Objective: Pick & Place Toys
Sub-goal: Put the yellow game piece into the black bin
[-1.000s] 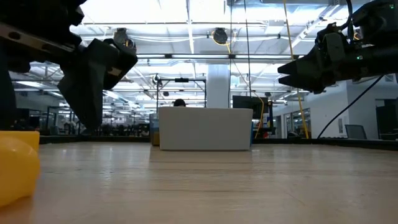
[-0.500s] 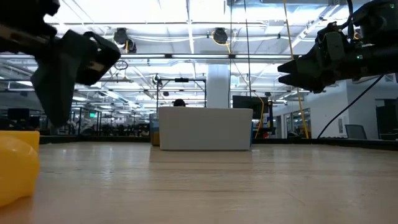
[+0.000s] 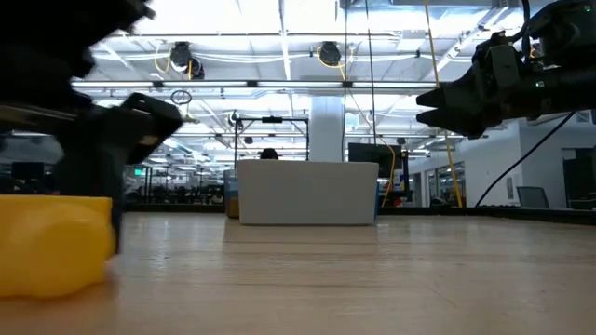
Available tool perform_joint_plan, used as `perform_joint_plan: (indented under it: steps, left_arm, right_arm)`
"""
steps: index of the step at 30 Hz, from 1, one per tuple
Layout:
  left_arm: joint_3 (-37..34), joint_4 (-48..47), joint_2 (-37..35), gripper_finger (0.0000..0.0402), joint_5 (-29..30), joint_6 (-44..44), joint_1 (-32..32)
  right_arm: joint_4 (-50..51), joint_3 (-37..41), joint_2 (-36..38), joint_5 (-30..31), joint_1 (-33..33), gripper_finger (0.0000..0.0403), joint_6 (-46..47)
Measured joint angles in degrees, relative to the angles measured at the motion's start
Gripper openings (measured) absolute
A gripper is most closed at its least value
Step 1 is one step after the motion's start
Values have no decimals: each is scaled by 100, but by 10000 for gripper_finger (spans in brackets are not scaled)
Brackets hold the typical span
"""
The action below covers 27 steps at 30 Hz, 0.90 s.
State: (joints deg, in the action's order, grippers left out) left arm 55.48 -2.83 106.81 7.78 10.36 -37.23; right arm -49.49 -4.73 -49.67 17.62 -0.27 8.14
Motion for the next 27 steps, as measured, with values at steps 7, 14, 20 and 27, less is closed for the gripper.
perform_joint_plan:
  steps: [7,14,20,27]
  left_arm:
    - [82,342,-54,121,-27,-118,367]
    - [815,-551,-588,121,120,-363,969]
    - [1112,-1857,-1531,121,1206,-1362,1819]
    - [467,-1212,-2447,121,1022,-1377,4141]
  right_arm:
    - [-1,0,0,0,0,279,0]
    - [8,0,0,0,0,279,16]
    - [42,0,15,-34,0,279,18]
    - [-1,0,15,-159,0,279,20]
